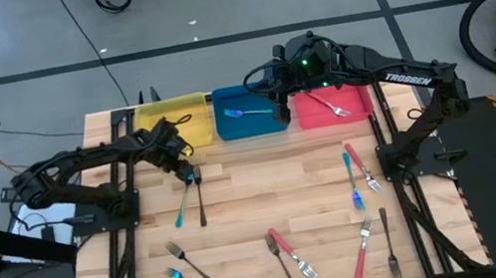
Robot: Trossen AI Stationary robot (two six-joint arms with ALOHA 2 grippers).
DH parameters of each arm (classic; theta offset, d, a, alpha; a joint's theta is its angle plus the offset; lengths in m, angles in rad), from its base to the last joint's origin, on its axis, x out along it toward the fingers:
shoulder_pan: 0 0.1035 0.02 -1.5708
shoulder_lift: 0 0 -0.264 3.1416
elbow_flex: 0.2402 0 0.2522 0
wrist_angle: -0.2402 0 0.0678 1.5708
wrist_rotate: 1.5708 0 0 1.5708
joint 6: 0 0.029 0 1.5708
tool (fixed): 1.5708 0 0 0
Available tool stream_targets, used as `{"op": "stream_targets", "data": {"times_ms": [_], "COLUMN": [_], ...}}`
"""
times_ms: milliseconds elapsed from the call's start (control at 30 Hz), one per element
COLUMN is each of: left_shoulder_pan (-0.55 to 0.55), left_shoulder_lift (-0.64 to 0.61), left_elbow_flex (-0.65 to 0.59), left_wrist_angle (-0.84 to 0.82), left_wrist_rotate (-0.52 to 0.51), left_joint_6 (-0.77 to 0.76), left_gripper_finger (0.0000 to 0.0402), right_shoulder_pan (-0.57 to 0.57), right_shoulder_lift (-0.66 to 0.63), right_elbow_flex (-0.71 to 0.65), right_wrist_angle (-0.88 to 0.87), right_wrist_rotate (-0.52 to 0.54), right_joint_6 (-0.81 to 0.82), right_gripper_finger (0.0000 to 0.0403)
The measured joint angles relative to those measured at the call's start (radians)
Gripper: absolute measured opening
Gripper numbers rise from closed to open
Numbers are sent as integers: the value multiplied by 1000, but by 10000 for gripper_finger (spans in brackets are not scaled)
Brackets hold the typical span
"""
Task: Sort silverware by color (type)
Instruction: Put the top left blue fork into the blue bin
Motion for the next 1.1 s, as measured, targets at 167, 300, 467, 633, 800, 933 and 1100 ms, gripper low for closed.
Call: {"op": "stream_targets", "data": {"times_ms": [167, 300, 467, 633, 800, 933, 1100], "left_shoulder_pan": [0, 0, 0, -1, -1, -1, 0], "left_shoulder_lift": [46, 68, 70, 70, 70, 71, 71], "left_elbow_flex": [0, 0, 0, 0, 0, 1, 1], "left_wrist_angle": [23, 40, 50, 53, 52, 51, 49], "left_wrist_rotate": [1, 1, 1, 2, 3, 3, 3], "left_joint_6": [-25, -30, -32, -42, -48, -51, -50], "left_gripper_finger": [162, 162, 152, 110, 59, 19, 7], "right_shoulder_pan": [0, 0, 0, 0, 0, 0, 0], "right_shoulder_lift": [0, 0, 0, 0, 0, 0, 0], "right_elbow_flex": [0, 0, 0, 0, 0, 0, 0], "right_wrist_angle": [-1, -1, -4, -5, -5, -6, -6], "right_wrist_rotate": [0, 0, 0, 0, 0, 0, 0], "right_joint_6": [0, 0, 0, 0, 0, 0, 0], "right_gripper_finger": [64, 64, 64, 64, 64, 64, 64]}}
